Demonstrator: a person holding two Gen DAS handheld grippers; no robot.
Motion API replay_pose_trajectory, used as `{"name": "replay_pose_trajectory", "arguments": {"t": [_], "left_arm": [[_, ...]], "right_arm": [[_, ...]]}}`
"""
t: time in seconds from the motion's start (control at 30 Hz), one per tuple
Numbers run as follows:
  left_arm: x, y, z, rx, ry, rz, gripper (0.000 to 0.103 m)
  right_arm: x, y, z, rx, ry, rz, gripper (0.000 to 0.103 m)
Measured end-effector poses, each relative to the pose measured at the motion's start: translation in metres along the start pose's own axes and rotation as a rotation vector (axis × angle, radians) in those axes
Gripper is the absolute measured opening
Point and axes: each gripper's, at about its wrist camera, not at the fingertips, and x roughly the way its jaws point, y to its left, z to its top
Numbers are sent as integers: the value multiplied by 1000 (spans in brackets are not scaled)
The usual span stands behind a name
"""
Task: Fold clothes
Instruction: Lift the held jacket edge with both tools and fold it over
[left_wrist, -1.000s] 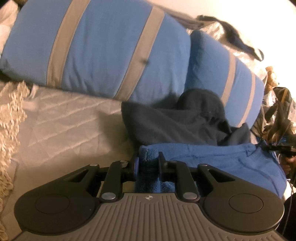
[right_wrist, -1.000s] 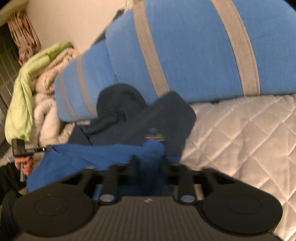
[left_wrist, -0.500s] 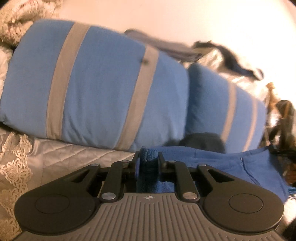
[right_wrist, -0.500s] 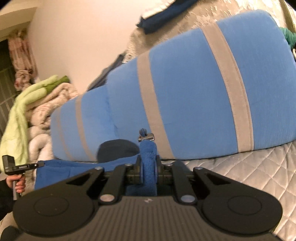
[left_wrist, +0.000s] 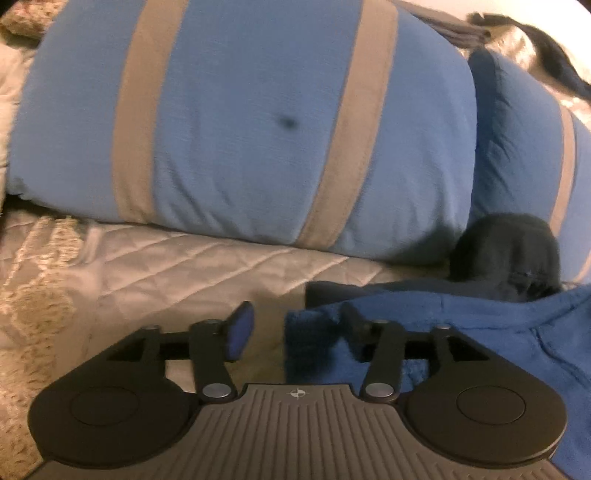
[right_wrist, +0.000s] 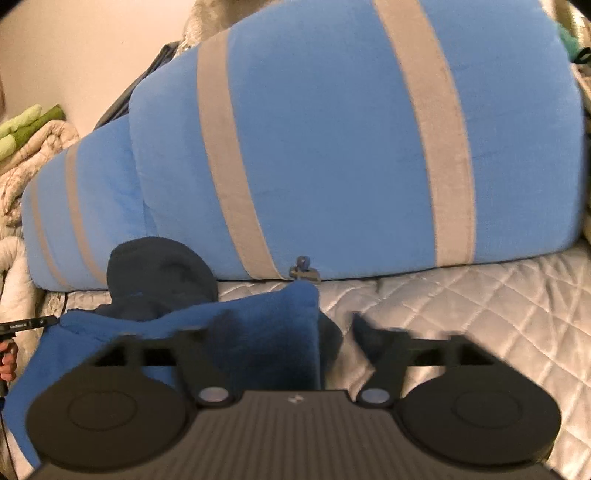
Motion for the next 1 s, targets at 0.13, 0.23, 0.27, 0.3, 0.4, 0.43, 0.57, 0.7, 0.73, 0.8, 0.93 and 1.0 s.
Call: {"name": "replay_pose_trajectory", "arguments": {"t": [0.13,0.23,0.27,0.3,0.4,0.43,0.57,0.7,0.73,0.8,0.93,1.0], "left_arm": [[-36,13,0,-72,1,-61,66],[-66,27,-18,-112,30,-141,72],[-75,32,-26,-124,46,-161,72],[-82,37,-36,-136,63,-179,73],[-100,48,-68,-163,112,-225,73],[-102,51,-76,-171,125,-247,73],[-107,55,-100,-219,180,-333,72],[-103,47,-109,-224,243,-390,24],[-103,45,-110,-218,253,-379,15],[-101,42,-112,-205,270,-346,10],[-95,36,-115,-165,298,-271,10],[-92,30,-114,-147,306,-245,10]], "right_arm": [[-29,-8,-9,43,41,58,92],[-52,-13,-32,73,95,117,92],[-59,-15,-41,84,113,136,92],[-64,-16,-50,104,124,152,92],[-78,-22,-77,165,157,200,92],[-83,-24,-86,186,168,216,92],[-94,-19,-108,231,168,264,63],[-94,-14,-114,228,184,227,18],[-94,-13,-115,224,188,208,13],[-94,-10,-118,216,197,170,10],[-95,-11,-124,186,223,81,8],[-96,-12,-128,166,236,33,8]]}}
